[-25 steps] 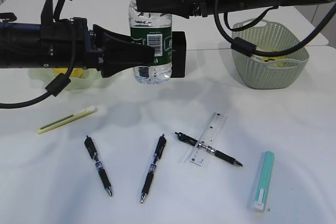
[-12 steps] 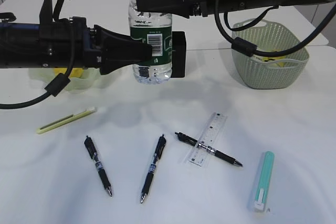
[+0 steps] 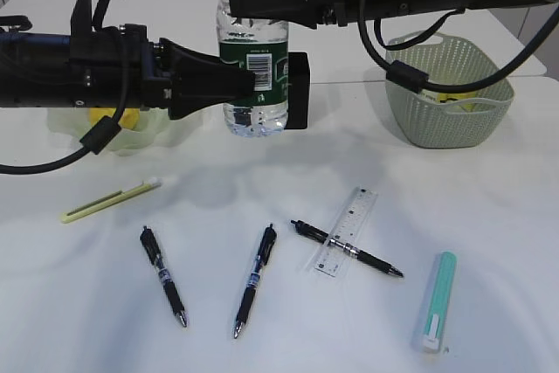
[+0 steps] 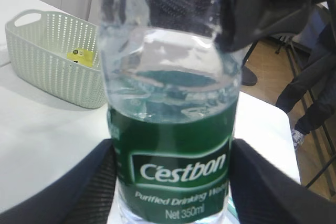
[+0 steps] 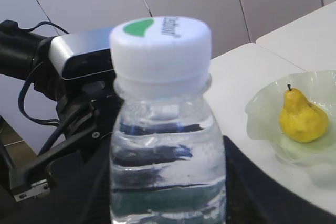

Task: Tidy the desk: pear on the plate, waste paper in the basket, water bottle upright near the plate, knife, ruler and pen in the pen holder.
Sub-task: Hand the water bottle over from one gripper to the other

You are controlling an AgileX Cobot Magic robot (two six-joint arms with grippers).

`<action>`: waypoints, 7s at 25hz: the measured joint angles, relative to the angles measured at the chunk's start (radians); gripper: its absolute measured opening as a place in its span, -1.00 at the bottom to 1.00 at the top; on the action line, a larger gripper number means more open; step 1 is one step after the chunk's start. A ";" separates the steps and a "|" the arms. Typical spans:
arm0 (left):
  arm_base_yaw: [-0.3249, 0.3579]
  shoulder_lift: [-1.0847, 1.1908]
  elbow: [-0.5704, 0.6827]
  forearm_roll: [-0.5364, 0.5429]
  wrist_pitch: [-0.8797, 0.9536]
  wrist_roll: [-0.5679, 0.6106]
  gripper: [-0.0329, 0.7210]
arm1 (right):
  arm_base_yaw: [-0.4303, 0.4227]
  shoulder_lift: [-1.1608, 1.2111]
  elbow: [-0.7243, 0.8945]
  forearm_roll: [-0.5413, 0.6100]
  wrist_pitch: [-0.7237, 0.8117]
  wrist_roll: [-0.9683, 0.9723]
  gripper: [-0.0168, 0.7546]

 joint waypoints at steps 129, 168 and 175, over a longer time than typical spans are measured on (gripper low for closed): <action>-0.043 0.029 -0.047 -0.008 -0.010 -0.270 0.62 | 0.040 0.001 0.000 0.002 -0.003 0.023 0.05; -0.046 0.029 -0.066 0.022 -0.046 -0.242 0.19 | 0.040 0.002 0.000 0.020 -0.026 0.052 0.05; -0.046 0.029 -0.066 0.022 -0.046 -0.242 0.18 | 0.040 0.002 0.000 0.015 -0.026 0.057 0.08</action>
